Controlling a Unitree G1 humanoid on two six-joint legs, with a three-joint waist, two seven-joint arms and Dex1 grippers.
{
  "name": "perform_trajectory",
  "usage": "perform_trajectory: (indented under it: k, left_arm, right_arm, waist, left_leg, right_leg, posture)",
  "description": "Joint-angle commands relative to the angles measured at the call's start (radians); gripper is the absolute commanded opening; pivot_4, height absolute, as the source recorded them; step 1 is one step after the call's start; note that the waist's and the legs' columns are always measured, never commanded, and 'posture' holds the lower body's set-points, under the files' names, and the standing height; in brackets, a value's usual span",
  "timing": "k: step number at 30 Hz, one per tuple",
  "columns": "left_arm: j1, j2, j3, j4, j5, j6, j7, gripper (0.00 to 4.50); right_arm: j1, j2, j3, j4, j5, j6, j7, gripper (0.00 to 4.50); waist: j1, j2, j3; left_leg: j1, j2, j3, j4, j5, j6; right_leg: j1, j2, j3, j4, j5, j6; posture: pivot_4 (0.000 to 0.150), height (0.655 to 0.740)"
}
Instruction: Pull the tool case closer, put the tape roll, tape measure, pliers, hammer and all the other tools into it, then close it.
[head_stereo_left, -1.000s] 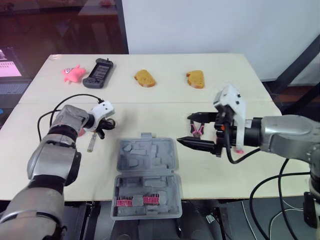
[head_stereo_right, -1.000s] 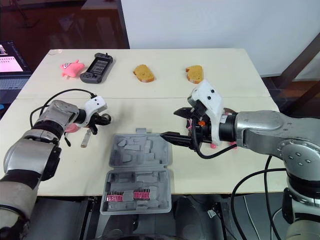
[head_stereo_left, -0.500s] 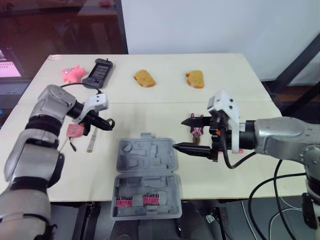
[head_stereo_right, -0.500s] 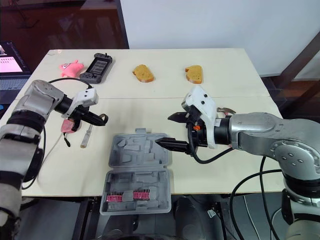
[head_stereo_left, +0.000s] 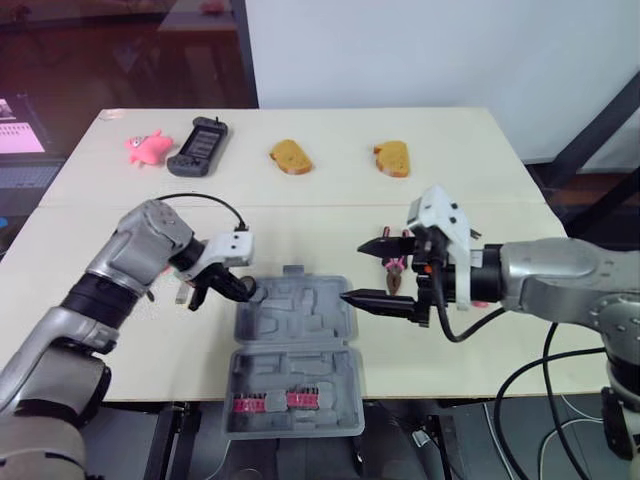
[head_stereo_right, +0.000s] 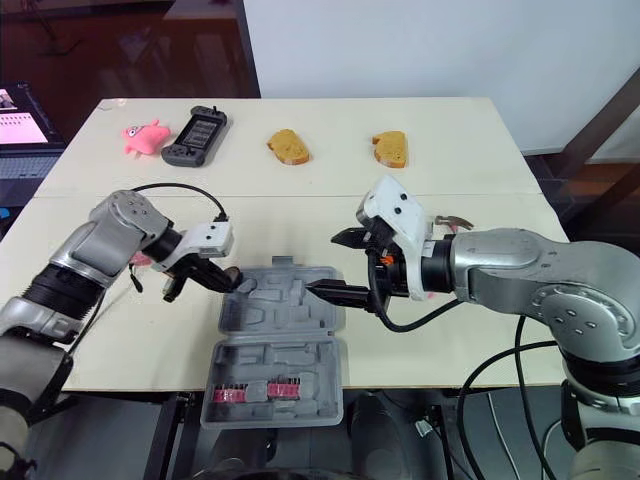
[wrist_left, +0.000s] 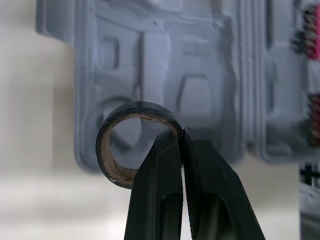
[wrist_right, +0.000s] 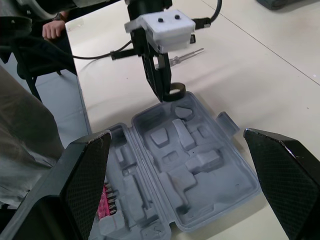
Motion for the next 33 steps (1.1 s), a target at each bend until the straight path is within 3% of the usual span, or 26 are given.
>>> perform_trajectory:
  k: [1,26,29,31,33]
  left_arm:
    - [-0.023,-0.022,-0.007,0.02,0.032,0.016,0.039,0.04]
    - [-0.087,-0.116,-0.061,0.166,0.137,-0.023,0.055,0.04]
    - [-0.105,-0.119,-0.046,0.165,0.125,-0.014,0.05,0.97]
    - [-0.114,-0.107,-0.028,0.132,0.104,0.019,0.032,1.88]
    - [-0.118,-0.09,-0.005,0.093,0.081,0.066,0.015,1.88]
  right_arm:
    - [-0.007,0.007,-0.012,-0.031,0.009,-0.022,-0.005,4.5]
    - [0.003,-0.014,-0.019,-0.04,0.012,-0.023,-0.025,4.5]
    - [0.002,-0.015,-0.02,-0.038,0.012,-0.022,-0.025,4.5]
    - [0.003,-0.016,-0.022,-0.038,0.015,-0.023,-0.024,4.5]
    - [0.004,-0.016,-0.023,-0.039,0.017,-0.023,-0.023,4.5]
  waist:
    - [0.0,0.0,0.0]
    - [0.0,0.0,0.0]
    - [0.001,0.0,0.0]
    - [0.0,0.0,0.0]
    - [0.0,0.0,0.0]
  left_leg:
    - [0.0,0.0,0.0,0.0,0.0,0.0]
    - [0.0,0.0,0.0,0.0,0.0,0.0]
    - [0.0,0.0,0.0,0.0,0.0,0.0]
    - [0.0,0.0,0.0,0.0,0.0,0.0]
    - [0.0,0.0,0.0,0.0,0.0,0.0]
  right_leg:
    - [0.0,0.0,0.0,0.0,0.0,0.0]
    - [0.0,0.0,0.0,0.0,0.0,0.0]
    - [0.0,0.0,0.0,0.0,0.0,0.0]
    - [0.0,0.0,0.0,0.0,0.0,0.0]
    - [0.0,0.0,0.0,0.0,0.0,0.0]
  posture:
    - [0.15,0.74]
    - [0.15,0.74]
    - [0.15,0.74]
    - [0.15,0.74]
    - [0.15,0.74]
